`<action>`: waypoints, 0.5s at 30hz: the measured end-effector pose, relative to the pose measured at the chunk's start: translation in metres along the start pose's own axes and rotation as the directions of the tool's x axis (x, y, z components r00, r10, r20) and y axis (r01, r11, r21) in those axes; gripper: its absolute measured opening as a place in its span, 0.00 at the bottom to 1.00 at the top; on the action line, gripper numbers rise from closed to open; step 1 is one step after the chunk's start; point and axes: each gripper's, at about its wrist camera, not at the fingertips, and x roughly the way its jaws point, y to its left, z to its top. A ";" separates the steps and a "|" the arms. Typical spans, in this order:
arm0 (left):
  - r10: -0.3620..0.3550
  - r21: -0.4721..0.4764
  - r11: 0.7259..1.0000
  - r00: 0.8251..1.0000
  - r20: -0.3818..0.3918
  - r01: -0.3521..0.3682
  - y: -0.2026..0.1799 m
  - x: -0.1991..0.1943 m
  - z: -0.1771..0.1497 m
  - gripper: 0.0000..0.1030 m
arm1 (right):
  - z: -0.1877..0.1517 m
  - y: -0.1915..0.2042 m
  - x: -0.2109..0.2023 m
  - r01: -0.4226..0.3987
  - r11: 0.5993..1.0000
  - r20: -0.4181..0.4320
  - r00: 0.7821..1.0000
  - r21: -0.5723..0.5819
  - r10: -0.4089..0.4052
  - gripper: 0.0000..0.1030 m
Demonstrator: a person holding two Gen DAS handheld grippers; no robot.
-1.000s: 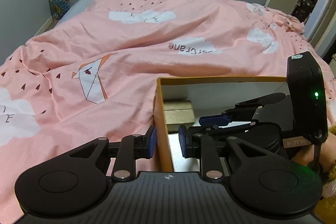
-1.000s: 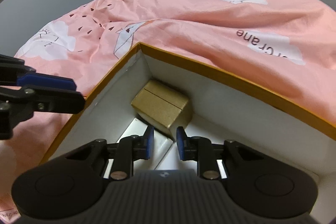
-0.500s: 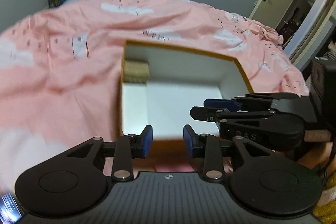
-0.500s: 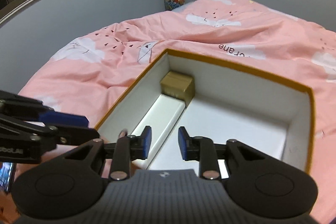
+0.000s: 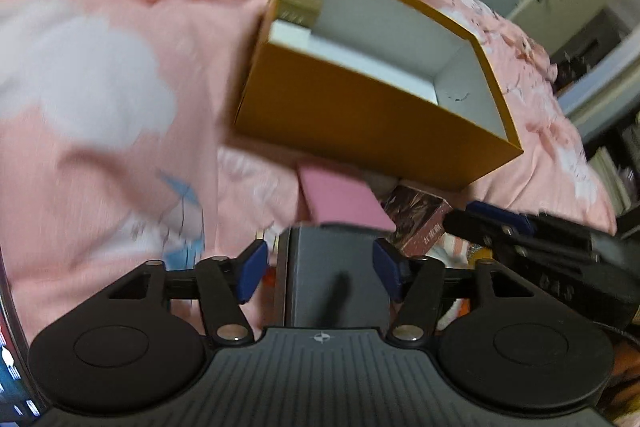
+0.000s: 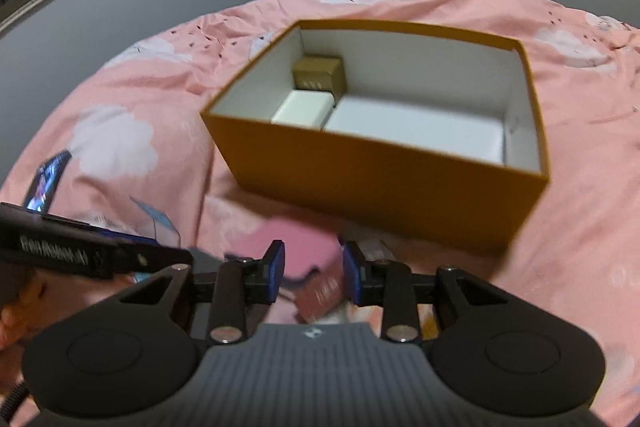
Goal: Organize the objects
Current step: 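Grasp the dark grey notebook with the left gripper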
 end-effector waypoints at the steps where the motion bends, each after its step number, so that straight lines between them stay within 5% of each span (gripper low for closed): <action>1: -0.016 -0.020 1.000 1.000 -0.011 0.016 0.005 0.001 -0.001 0.69 | -0.004 -0.001 -0.003 0.009 1.000 0.001 1.000 0.006 -0.009 0.40; 5: -0.071 -0.061 0.996 0.996 -0.052 0.068 0.010 0.012 -0.008 0.72 | -0.016 -0.007 -0.010 0.036 0.999 -0.007 0.999 0.037 -0.036 0.44; 15: -0.073 -0.101 0.993 0.993 -0.090 0.064 0.016 0.031 -0.012 0.70 | -0.022 -0.008 -0.010 0.033 0.998 -0.013 0.999 0.049 -0.033 0.51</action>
